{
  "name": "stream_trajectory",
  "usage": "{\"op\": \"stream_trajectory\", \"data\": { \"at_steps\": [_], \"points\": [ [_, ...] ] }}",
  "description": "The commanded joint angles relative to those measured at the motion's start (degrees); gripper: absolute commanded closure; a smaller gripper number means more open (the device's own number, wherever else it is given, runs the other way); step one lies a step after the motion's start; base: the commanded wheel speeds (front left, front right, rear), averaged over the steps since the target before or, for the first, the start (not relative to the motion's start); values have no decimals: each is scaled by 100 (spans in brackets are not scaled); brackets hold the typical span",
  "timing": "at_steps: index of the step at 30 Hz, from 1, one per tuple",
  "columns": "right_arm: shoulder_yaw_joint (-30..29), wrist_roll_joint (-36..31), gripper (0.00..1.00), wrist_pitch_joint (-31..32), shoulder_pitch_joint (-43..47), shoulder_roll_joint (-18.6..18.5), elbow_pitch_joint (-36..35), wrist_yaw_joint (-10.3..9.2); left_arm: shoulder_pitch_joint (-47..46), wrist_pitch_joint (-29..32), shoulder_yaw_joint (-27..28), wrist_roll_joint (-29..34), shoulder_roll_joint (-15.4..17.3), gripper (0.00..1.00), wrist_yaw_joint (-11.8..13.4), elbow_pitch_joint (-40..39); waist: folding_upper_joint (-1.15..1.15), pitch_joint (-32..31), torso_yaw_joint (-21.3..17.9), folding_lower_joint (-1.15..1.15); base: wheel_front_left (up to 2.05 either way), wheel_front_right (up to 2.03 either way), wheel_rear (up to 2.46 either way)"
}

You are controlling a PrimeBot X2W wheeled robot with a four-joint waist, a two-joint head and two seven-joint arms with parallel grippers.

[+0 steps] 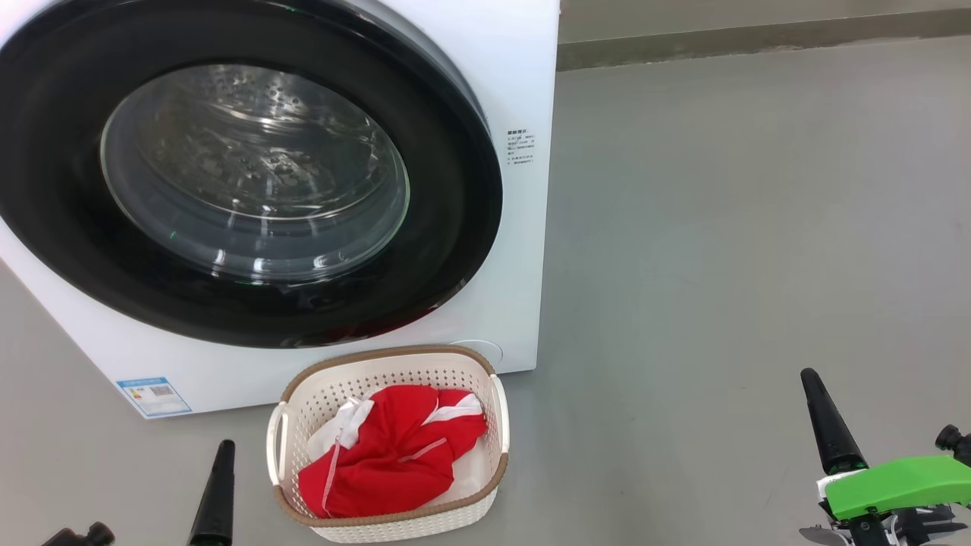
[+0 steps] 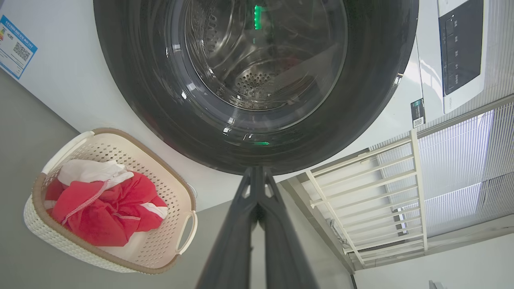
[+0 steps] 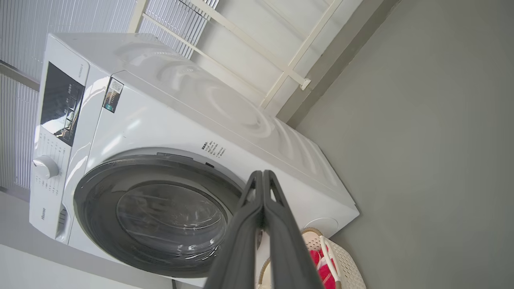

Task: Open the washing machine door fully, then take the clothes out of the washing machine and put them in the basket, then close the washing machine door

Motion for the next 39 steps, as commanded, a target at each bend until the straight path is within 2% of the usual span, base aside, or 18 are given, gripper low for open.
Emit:
{"op": "stream_trajectory", "data": {
  "at_steps": [1, 39],
  "points": [
    [26, 212, 100, 60, -317, -59, -120, -3, -255, 46, 107, -179, 121, 100, -67, -112, 0, 5, 2, 0, 0, 0, 0],
    [-148, 2404, 100, 687, -544, 78, 84, -5, -556, 655, 92, -2532, 157, 100, -153, 103, 0, 132, 43, 0, 0, 0, 0]
  ]
}}
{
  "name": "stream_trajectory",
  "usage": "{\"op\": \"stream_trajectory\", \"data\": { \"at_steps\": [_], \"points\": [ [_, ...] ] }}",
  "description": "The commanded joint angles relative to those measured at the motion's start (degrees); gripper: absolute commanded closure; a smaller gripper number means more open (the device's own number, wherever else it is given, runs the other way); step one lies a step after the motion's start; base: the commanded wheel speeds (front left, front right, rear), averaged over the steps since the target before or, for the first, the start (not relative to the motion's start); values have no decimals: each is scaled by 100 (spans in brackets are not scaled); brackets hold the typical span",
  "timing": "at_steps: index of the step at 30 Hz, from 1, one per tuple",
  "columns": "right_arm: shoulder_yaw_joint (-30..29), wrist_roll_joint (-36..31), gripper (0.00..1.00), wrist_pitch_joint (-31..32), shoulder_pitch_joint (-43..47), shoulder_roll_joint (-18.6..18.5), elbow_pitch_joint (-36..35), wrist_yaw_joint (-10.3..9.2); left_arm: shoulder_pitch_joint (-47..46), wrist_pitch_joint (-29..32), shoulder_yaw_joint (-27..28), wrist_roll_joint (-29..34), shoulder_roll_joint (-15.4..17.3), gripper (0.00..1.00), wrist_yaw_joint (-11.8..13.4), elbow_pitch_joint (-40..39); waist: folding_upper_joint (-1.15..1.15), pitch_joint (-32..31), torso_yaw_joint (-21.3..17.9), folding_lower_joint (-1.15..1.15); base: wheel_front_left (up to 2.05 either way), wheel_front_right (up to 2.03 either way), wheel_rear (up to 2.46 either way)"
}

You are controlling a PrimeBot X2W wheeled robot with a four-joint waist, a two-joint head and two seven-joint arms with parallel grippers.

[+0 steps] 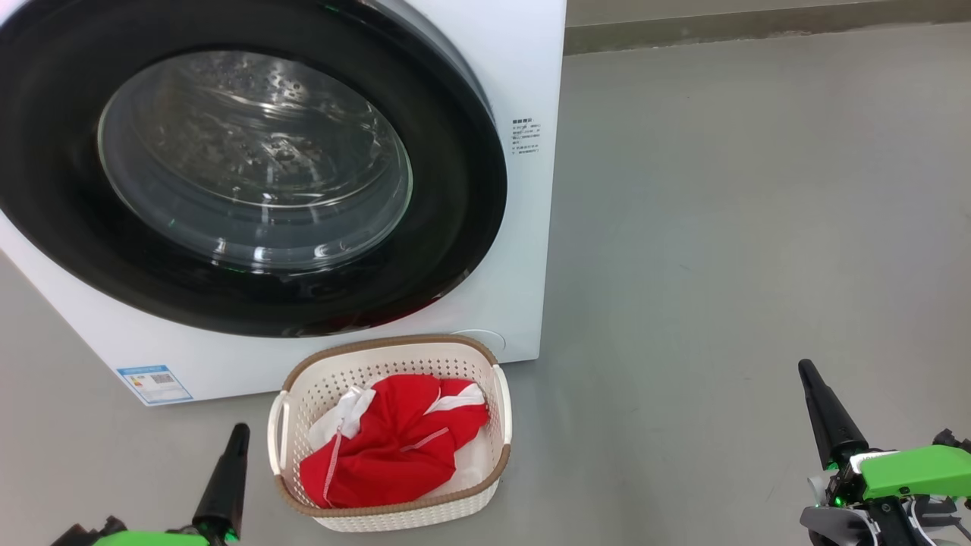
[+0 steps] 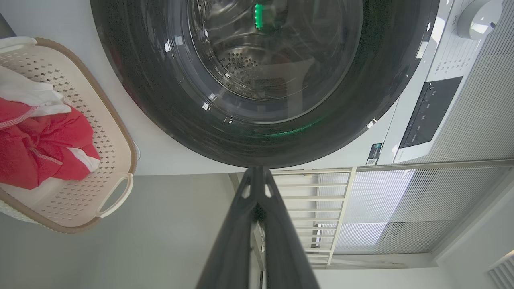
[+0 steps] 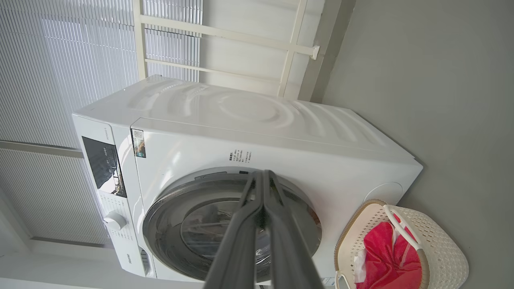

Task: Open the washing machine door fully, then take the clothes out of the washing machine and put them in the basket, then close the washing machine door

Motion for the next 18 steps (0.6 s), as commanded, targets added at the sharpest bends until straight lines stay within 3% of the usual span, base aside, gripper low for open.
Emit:
{"op": "stream_trajectory", "data": {
  "at_steps": [1, 18],
  "points": [
    [56, 137, 100, 53, -325, -15, -123, -4, -304, 57, 138, -171, 136, 100, -76, -109, 0, 3, 1, 0, 0, 0, 0],
    [45, 270, 100, 91, -339, -7, -111, -4, -323, 94, 137, -314, 138, 100, -81, -96, 0, 11, 4, 0, 0, 0, 0]
  ]
}}
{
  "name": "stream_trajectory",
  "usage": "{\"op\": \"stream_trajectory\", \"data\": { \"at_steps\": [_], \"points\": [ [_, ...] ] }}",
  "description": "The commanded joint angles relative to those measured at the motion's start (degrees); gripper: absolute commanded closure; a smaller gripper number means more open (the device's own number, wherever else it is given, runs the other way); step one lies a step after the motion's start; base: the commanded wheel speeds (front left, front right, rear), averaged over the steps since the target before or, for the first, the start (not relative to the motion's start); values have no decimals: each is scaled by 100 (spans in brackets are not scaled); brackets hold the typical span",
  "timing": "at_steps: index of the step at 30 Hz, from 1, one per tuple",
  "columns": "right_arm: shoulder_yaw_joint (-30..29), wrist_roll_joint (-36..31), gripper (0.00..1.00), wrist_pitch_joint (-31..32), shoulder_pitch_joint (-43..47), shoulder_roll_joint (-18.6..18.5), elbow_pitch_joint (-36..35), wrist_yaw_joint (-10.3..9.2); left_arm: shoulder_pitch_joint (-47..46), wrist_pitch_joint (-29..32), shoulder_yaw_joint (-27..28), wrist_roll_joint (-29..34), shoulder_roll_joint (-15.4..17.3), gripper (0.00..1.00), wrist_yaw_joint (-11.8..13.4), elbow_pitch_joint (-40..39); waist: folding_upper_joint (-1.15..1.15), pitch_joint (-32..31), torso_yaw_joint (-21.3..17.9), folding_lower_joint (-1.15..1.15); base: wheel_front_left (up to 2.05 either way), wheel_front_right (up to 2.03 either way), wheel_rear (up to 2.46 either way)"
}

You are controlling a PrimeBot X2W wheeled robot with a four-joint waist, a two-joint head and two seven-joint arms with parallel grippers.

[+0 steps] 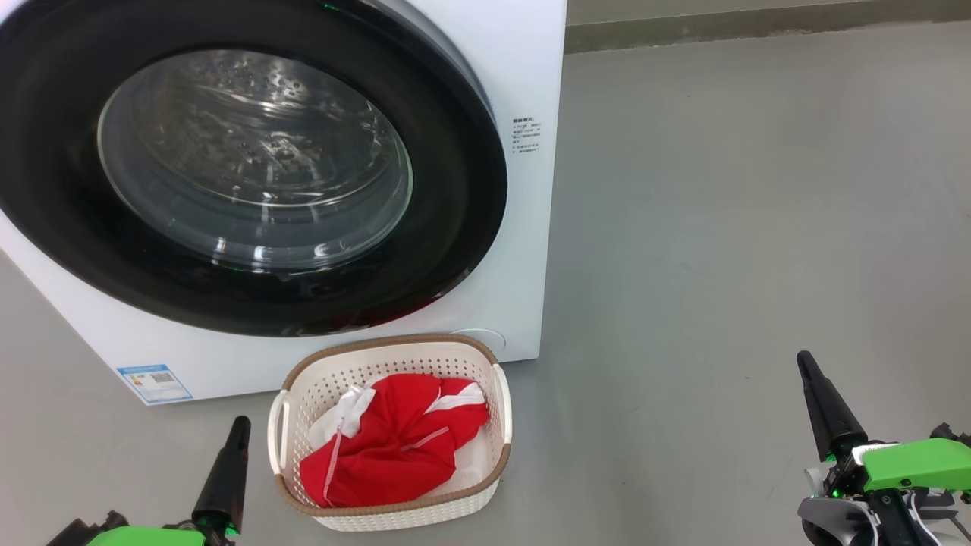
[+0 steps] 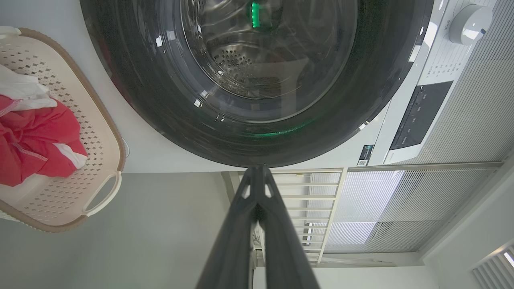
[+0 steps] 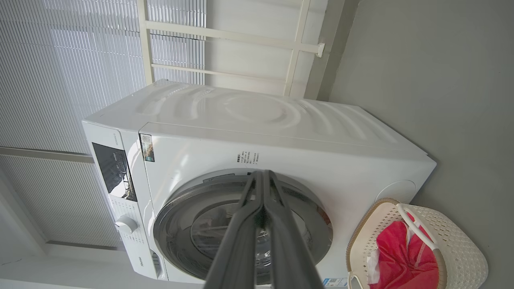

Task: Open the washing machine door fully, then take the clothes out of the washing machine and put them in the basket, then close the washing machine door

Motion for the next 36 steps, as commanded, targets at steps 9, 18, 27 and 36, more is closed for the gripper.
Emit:
{"op": "stream_trajectory", "data": {
  "at_steps": [9, 18, 27, 36],
  "points": [
    [71, 19, 100, 39, -232, -47, -142, -4, -227, 19, 143, -41, 129, 100, -38, -115, 0, 0, 0, 0, 0, 0, 0],
    [71, 18, 100, 39, -232, -47, -142, -4, -227, 19, 143, -41, 129, 100, -38, -115, 0, 0, 0, 0, 0, 0, 0],
    [71, 18, 100, 39, -232, -47, -142, -4, -227, 19, 143, -41, 129, 100, -38, -116, 0, 0, 0, 0, 0, 0, 0],
    [71, 18, 100, 39, -232, -47, -142, -4, -227, 19, 143, -41, 129, 100, -38, -116, 0, 0, 0, 0, 0, 0, 0]
  ]
}}
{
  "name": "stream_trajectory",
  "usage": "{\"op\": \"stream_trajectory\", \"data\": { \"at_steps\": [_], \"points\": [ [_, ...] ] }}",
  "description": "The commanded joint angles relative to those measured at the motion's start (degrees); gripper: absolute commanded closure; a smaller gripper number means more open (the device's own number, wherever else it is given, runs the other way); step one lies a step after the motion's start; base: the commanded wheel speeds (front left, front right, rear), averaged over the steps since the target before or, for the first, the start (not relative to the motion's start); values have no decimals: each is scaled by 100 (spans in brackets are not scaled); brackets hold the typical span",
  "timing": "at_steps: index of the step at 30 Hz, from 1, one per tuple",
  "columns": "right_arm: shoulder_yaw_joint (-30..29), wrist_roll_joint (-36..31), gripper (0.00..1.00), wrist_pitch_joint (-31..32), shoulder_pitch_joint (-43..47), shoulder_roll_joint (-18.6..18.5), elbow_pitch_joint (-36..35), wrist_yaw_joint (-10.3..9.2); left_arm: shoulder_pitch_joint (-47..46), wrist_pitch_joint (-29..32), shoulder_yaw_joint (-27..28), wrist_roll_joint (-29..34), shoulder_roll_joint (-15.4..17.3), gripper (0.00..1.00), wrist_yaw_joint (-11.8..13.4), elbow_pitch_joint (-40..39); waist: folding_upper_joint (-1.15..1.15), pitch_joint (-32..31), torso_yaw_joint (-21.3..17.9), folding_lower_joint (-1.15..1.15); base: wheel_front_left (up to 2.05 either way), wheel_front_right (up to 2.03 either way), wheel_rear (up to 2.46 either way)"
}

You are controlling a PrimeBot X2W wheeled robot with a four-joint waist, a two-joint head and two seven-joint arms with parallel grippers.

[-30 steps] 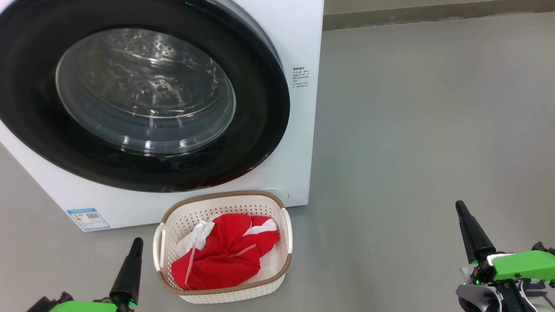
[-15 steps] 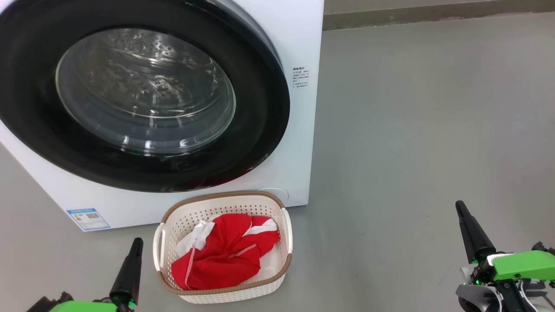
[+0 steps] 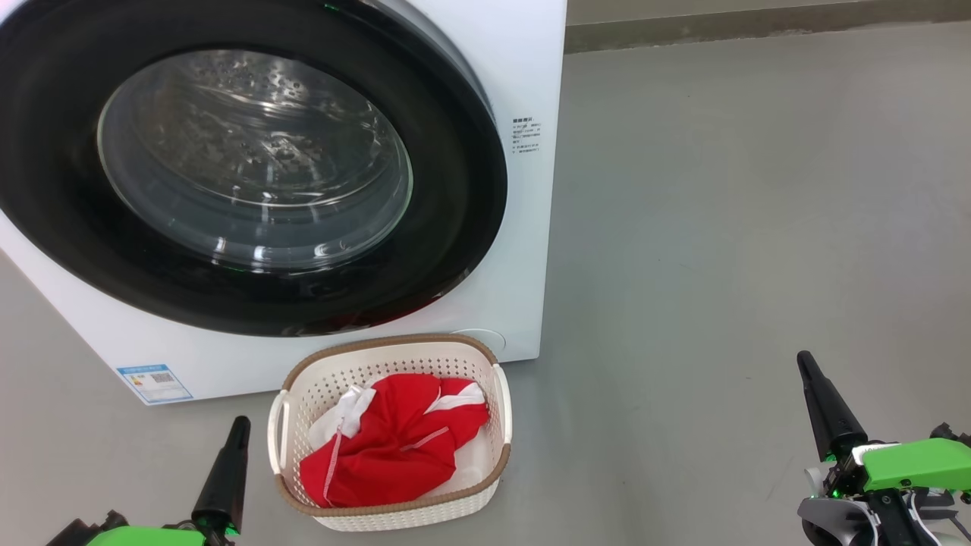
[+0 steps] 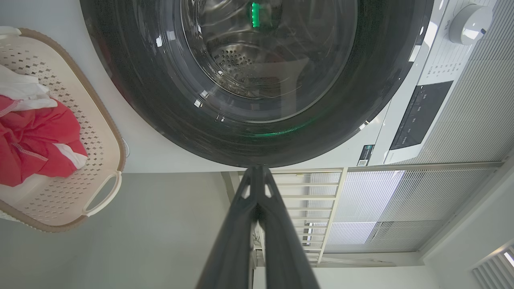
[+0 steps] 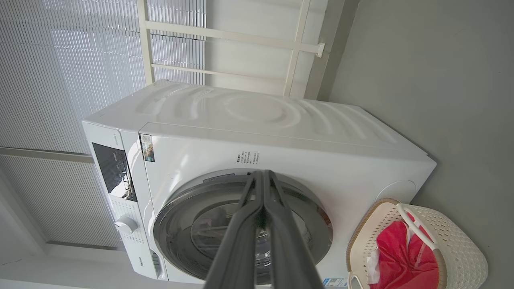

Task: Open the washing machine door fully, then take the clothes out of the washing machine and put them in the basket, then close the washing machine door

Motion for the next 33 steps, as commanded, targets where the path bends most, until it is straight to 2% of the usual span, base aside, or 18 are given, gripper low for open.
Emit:
{"op": "stream_trajectory", "data": {
  "at_steps": [1, 33],
  "points": [
    [72, 18, 100, 39, -232, -48, -142, -4, -227, 19, 144, -40, 125, 100, -38, -116, 0, 0, 0, 0, 0, 0, 0],
    [73, 19, 100, 38, -232, -48, -142, -4, -227, 19, 144, -40, 125, 100, -38, -116, 0, 0, 0, 0, 0, 0, 0]
  ]
}}
